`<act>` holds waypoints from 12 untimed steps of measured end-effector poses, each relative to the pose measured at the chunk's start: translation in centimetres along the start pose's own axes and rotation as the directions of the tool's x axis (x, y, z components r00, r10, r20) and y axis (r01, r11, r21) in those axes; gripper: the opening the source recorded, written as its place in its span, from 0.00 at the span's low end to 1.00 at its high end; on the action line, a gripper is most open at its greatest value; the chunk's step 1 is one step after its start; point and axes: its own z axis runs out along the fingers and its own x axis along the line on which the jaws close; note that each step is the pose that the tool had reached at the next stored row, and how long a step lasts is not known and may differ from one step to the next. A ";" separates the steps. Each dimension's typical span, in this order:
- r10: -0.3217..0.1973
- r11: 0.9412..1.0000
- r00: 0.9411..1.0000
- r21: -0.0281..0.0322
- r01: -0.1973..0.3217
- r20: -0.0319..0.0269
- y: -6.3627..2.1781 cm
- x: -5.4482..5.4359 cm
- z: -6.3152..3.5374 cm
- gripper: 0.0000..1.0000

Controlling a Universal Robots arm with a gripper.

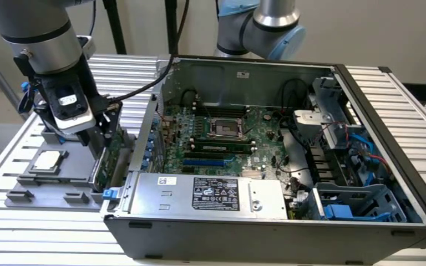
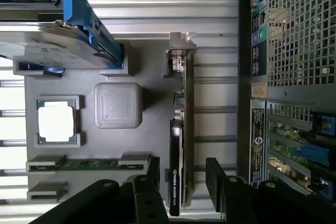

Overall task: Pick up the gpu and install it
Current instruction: 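Pick up the gpu and move the gpu toward the slot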

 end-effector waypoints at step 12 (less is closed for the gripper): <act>0.025 1.000 1.000 0.001 -0.025 0.001 0.54 0.2 2.19 0.48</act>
